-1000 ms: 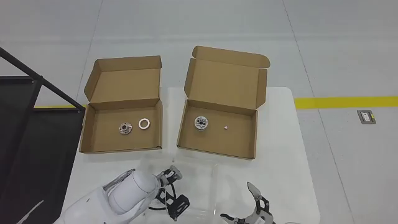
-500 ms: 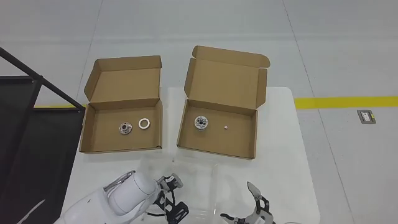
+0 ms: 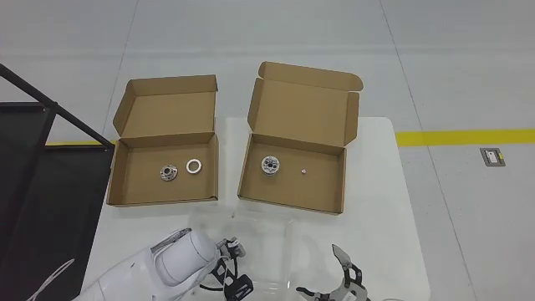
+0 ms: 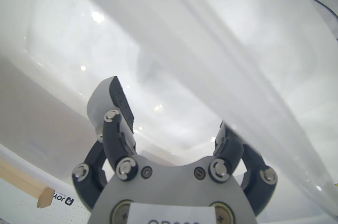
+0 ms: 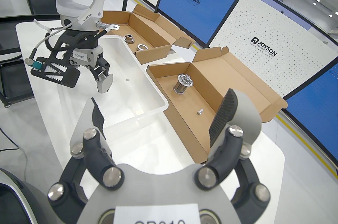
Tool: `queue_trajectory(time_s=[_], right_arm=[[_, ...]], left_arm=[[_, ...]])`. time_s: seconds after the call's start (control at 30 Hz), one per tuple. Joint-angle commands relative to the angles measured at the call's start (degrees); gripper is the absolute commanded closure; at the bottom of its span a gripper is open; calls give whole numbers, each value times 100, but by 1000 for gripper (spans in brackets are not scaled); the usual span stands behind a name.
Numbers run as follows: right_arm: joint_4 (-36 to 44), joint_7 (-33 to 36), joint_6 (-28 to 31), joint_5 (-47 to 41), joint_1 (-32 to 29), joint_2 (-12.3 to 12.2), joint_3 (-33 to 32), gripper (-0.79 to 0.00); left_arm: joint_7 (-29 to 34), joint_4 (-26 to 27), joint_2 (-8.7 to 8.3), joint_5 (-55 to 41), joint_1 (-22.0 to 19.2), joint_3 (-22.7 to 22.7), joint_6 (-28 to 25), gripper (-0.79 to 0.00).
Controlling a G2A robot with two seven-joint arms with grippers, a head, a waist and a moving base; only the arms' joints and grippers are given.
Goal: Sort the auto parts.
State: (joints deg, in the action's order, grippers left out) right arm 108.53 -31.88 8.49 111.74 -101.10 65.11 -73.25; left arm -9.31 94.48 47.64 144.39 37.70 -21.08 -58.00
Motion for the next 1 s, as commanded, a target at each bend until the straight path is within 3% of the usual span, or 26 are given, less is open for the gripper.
queue_trajectory(time_s=[0.0, 0.3, 0.43, 0.53, 0.7, 0.97], right_arm=[[0, 0, 0, 0, 0, 0, 0, -785], [0, 0, 0, 0, 0, 0, 0, -785], [0, 0, 0, 0, 0, 0, 0, -785], [0, 0, 0, 0, 0, 0, 0, -785], [0, 0, 0, 0, 0, 0, 0, -785], [0, 0, 0, 0, 0, 0, 0, -785]], left_arm=[[-3, -41, 27, -4, -45, 52, 0, -711], [-234, -41, 69, 191, -228, 302, 0, -631], [-393, -12, 52, 336, -288, 379, 0, -520], [-515, 5, 35, 454, -327, 425, 0, -391], [-650, 36, 21, 625, -364, 479, 0, -317], [-954, 34, -3, 859, -408, 541, 98, -329]])
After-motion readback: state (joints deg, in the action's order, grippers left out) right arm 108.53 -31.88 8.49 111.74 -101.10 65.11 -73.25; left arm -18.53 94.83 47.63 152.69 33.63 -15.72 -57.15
